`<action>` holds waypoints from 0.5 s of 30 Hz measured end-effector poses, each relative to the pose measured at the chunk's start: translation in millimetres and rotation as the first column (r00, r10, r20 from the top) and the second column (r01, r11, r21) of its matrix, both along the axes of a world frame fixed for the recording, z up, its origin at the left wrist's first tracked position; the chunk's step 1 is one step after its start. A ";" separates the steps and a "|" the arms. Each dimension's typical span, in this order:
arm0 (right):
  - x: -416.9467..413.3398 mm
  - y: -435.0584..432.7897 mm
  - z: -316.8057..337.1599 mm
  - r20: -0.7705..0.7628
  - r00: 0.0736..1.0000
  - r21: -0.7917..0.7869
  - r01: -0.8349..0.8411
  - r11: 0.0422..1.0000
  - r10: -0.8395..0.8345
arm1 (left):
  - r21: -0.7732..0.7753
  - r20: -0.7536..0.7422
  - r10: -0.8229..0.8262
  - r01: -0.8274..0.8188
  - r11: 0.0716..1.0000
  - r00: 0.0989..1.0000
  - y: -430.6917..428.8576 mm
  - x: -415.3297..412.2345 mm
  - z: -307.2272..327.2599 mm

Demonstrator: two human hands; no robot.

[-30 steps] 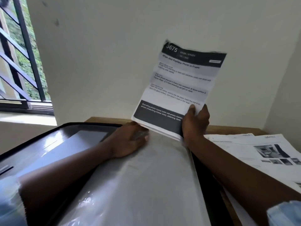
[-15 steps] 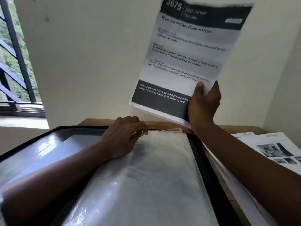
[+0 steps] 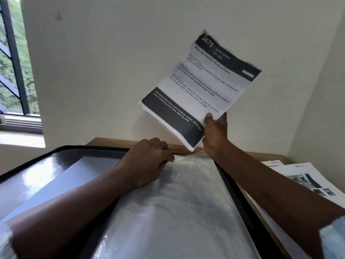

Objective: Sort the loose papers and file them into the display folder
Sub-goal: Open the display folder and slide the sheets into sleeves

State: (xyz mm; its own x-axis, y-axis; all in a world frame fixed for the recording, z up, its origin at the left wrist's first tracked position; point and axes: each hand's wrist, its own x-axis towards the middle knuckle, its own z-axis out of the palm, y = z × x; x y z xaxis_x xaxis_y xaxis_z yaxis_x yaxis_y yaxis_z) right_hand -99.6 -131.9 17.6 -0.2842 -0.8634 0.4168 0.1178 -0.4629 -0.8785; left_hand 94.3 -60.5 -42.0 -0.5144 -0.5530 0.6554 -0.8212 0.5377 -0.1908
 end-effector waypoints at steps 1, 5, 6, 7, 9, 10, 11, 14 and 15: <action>2.1 -5.2 -1.3 0.006 1.000 0.019 -0.024 1.000 0.024 | -0.011 -0.005 0.003 -0.003 1.000 1.000 1.2 -0.7 0.2; 9.0 -11.5 -6.9 0.002 0.994 0.016 -0.106 0.994 0.106 | -0.053 -0.018 0.016 -0.017 0.998 1.000 3.9 -3.4 0.8; 10.6 -9.0 -8.1 -0.016 0.991 0.014 -0.131 0.991 0.131 | -0.059 -0.021 0.015 -0.016 0.998 1.000 4.2 -3.5 1.2; 11.1 -9.2 -10.9 -0.039 0.987 0.021 -0.154 0.988 0.154 | -0.063 -0.022 0.016 -0.017 0.998 1.000 4.5 -3.4 1.6; 10.3 -8.2 -15.7 -0.096 0.978 0.046 -0.184 0.982 0.188 | -0.064 -0.019 0.030 -0.031 0.997 0.999 4.8 -3.2 1.7; 9.4 -7.2 -17.1 -0.120 0.971 0.064 -0.198 0.978 0.205 | -0.067 -0.018 0.040 -0.041 0.997 0.999 4.6 -3.3 1.4; 7.7 -6.6 -17.8 -0.140 0.964 0.080 -0.217 0.973 0.227 | -0.071 -0.019 0.047 -0.048 0.996 0.999 4.3 -3.8 1.3; 0.8 -3.2 -16.3 -0.213 0.946 0.130 -0.220 0.967 0.244 | -0.089 -0.035 0.066 -0.069 0.994 0.997 5.8 -5.4 1.8; -2.3 -1.7 -14.9 -0.237 0.942 0.142 -0.210 0.967 0.239 | -0.102 -0.041 0.071 -0.075 0.992 0.997 6.4 -5.8 1.9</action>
